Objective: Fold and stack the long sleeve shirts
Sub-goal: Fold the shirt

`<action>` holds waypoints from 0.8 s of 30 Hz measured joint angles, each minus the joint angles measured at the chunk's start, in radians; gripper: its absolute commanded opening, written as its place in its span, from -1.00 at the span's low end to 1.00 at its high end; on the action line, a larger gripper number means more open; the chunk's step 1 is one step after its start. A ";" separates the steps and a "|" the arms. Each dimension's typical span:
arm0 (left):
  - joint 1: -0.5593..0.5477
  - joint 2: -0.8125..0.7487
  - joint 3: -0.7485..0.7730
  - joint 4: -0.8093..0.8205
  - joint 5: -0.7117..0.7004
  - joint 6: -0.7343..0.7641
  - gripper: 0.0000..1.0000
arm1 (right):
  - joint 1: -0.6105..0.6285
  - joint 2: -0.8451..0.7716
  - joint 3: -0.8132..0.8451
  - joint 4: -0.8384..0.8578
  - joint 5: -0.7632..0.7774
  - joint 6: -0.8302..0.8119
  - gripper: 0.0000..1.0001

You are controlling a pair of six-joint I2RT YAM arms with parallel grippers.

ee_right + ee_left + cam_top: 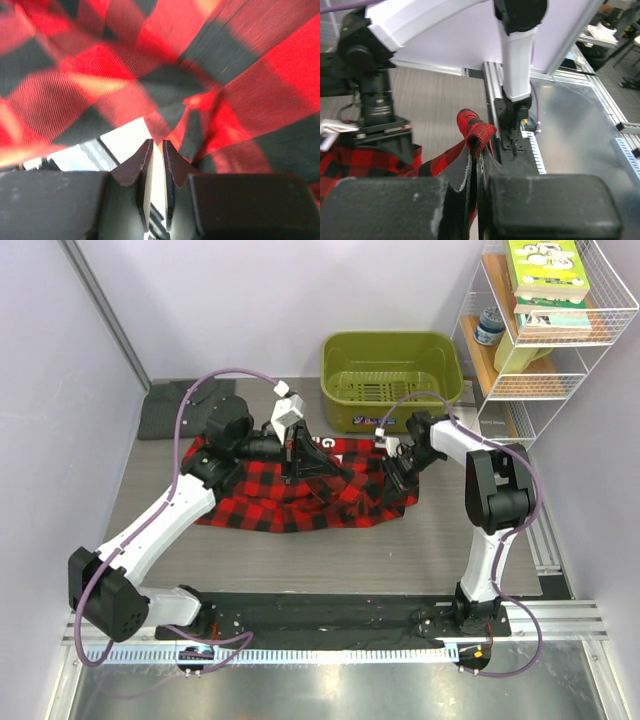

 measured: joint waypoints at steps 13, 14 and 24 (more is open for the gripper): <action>0.098 0.227 0.031 0.202 -0.082 -0.107 -0.98 | -0.015 -0.058 -0.166 -0.090 0.028 -0.137 -0.74; 0.104 0.241 0.035 0.216 -0.081 -0.116 -0.99 | -0.017 -0.076 -0.176 -0.091 0.028 -0.143 -0.71; 0.106 0.311 0.057 0.352 -0.066 -0.245 -0.84 | -0.082 -0.348 -0.096 0.051 -0.067 -0.091 0.99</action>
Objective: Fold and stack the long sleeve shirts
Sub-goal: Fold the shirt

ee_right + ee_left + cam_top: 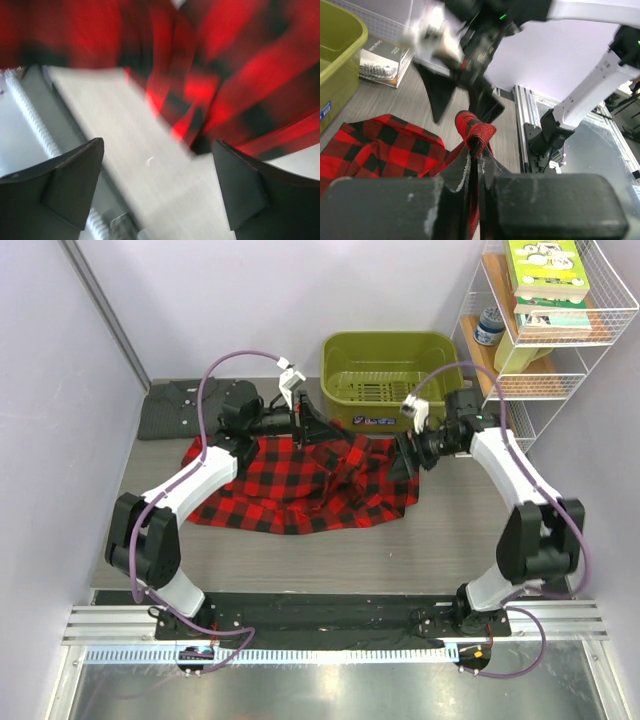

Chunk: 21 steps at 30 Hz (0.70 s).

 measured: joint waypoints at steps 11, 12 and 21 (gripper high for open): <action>0.018 -0.002 -0.003 0.014 -0.098 -0.025 -0.80 | 0.170 -0.185 0.037 0.436 -0.074 0.100 0.99; 0.019 -0.006 -0.008 0.015 -0.099 -0.025 -0.80 | 0.187 -0.183 0.032 0.454 -0.075 0.106 0.99; 0.063 -0.038 -0.043 0.089 -0.117 -0.116 -0.84 | 0.237 -0.170 -0.121 0.635 -0.062 0.135 0.99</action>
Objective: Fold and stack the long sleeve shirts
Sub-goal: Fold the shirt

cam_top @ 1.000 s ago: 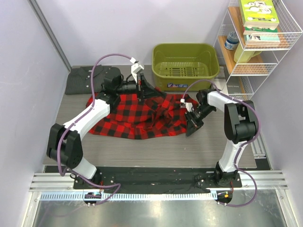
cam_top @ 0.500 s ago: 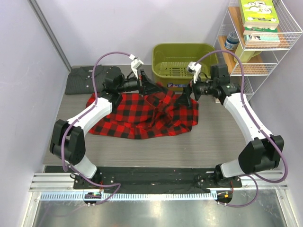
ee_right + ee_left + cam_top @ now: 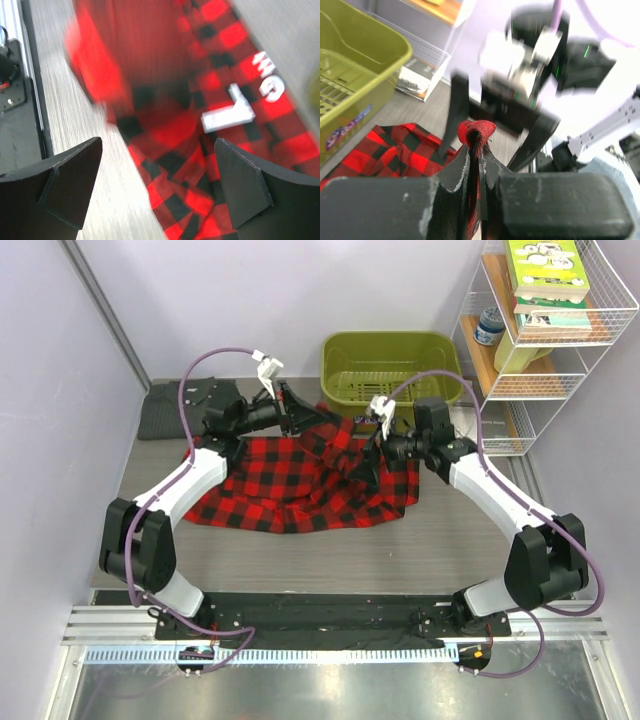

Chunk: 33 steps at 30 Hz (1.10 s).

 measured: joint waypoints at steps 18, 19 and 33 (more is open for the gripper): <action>0.032 0.000 -0.033 0.072 -0.046 -0.126 -0.80 | 0.148 -0.048 -0.250 0.453 0.241 0.116 -0.04; 0.034 0.000 -0.033 0.077 -0.046 -0.135 -0.79 | 0.149 -0.043 -0.250 0.459 0.262 0.111 -0.24; 0.055 -0.188 0.026 -0.711 0.240 0.648 0.07 | 0.089 -0.135 -0.264 0.452 0.393 0.152 -0.98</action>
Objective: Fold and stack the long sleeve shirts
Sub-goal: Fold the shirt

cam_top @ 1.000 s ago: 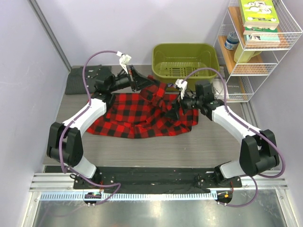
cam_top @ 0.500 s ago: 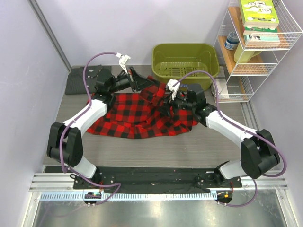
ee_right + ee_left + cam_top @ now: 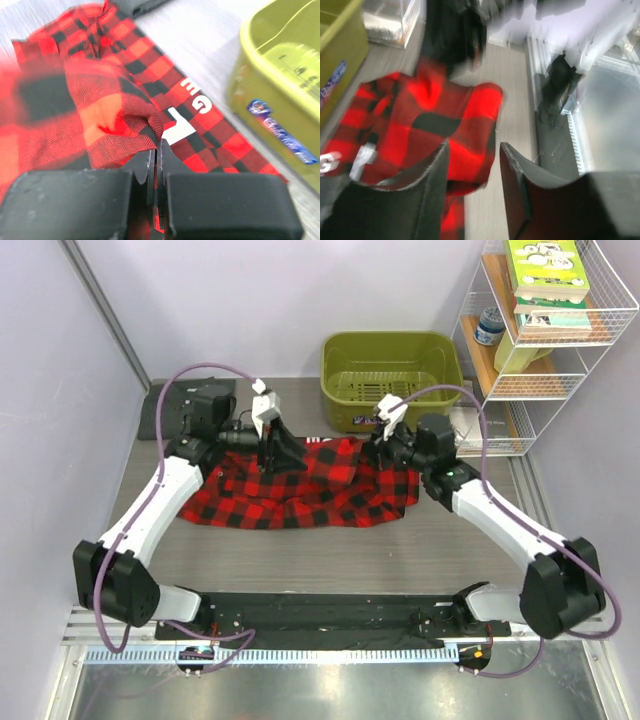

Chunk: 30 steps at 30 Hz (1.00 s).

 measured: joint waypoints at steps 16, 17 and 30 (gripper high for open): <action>0.499 0.375 0.332 -1.089 -0.449 1.001 0.08 | -0.016 -0.155 0.060 -0.270 -0.106 -0.065 -0.98; 0.512 0.401 0.331 -1.094 -0.488 1.006 0.07 | -0.014 -0.151 0.060 -0.285 -0.115 -0.071 -0.97; 0.560 0.480 0.190 -0.879 -0.794 0.916 0.09 | 0.005 -0.085 0.066 -0.369 -0.144 -0.115 -0.98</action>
